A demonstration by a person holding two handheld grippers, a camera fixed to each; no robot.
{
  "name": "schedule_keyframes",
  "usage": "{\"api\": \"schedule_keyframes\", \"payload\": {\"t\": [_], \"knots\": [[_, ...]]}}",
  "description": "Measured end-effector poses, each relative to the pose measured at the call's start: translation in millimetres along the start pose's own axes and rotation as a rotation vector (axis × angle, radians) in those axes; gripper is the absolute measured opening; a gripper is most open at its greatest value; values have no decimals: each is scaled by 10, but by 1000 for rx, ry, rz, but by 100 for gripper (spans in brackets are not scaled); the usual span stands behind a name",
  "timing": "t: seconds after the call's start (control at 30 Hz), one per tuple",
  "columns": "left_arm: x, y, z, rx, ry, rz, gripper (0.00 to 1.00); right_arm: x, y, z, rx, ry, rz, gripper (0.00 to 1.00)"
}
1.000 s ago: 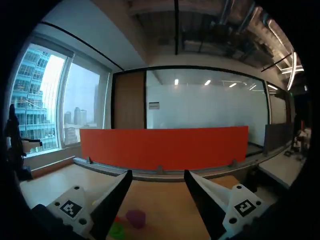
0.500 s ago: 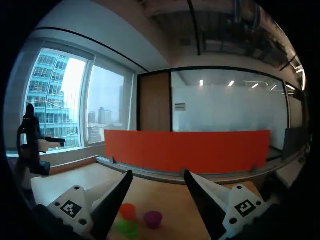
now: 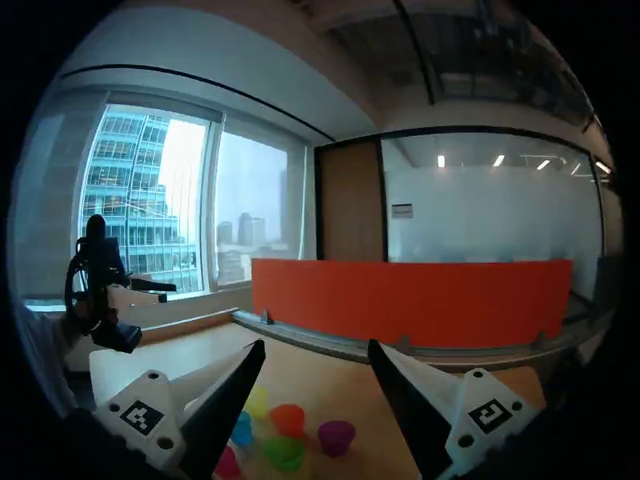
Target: Pour water
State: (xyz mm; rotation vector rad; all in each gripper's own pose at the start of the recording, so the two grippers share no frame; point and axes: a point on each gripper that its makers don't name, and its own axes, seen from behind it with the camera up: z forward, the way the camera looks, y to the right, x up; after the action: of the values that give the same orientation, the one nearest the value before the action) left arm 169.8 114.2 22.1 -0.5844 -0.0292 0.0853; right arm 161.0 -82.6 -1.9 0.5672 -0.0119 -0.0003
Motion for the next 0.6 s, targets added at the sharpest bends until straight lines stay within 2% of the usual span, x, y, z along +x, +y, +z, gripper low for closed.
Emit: {"api": "schedule_keyframes", "payload": {"t": [0.4, 0.6], "knots": [[-249, 126, 66, -109, -57, 2, 99, -234, -173, 26, 104, -117, -43, 100], [-402, 160, 122, -139, -86, 12, 99, -363, -209, 53, 128, -148, -101, 100]]}}
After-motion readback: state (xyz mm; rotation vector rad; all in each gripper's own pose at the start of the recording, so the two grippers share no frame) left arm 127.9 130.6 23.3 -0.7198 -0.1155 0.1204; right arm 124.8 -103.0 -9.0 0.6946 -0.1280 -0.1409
